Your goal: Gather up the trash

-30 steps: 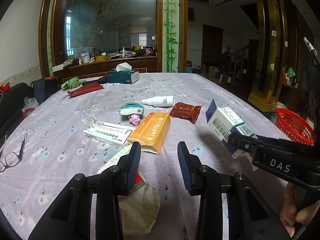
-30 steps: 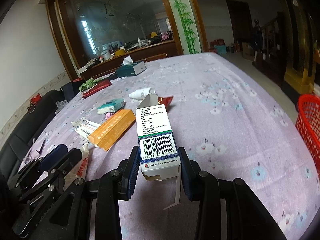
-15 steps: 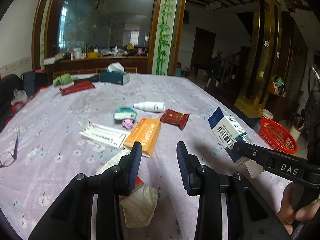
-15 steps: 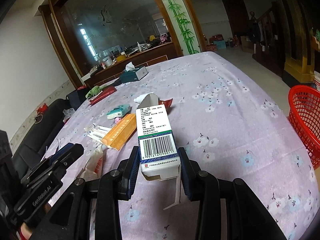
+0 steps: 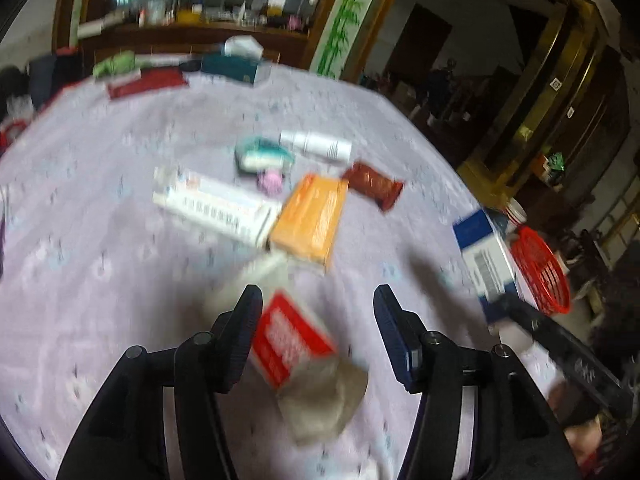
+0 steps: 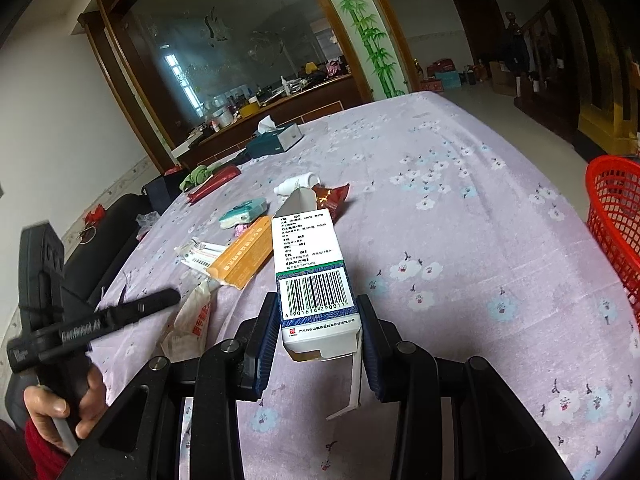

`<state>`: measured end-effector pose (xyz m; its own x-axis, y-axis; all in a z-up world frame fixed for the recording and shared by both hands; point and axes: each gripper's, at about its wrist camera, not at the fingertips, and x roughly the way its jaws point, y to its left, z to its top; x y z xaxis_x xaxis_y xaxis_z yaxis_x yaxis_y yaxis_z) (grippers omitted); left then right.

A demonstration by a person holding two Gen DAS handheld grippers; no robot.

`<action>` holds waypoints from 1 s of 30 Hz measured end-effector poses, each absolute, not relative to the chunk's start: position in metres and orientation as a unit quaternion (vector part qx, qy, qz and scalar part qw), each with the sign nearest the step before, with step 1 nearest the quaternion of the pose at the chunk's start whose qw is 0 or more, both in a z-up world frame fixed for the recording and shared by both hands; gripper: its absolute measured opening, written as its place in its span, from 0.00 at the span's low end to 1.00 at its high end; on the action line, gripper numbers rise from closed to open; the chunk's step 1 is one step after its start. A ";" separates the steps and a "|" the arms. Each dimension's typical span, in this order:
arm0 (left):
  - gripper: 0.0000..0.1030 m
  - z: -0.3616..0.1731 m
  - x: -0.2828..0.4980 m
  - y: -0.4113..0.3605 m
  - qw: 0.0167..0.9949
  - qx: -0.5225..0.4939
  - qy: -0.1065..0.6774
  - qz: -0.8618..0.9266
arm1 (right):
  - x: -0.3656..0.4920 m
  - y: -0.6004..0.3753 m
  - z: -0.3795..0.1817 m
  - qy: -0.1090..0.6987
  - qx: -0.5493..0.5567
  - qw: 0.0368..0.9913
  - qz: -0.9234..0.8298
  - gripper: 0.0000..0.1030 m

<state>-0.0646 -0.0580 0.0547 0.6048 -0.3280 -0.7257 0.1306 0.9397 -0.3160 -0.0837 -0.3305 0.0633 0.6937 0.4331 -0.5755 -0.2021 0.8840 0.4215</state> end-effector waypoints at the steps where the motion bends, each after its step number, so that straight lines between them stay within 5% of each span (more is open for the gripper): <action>1: 0.55 0.052 -0.069 -0.057 0.885 -0.114 0.432 -0.131 | -0.084 -0.330 0.063 0.350 0.165 0.905 0.176 0.39; 11: 0.55 0.022 -0.069 -0.076 0.880 -0.088 0.450 -0.121 | -0.086 -0.331 0.066 0.345 0.168 0.905 0.184 0.39; 15: 0.45 0.019 -0.069 -0.075 0.883 -0.096 0.444 -0.120 | -0.089 -0.333 0.068 0.341 0.168 0.907 0.183 0.39; 30: 0.44 0.080 -0.090 -0.155 0.898 -0.036 0.369 -0.235 | -0.103 -0.427 0.087 0.300 0.233 0.921 0.084 0.39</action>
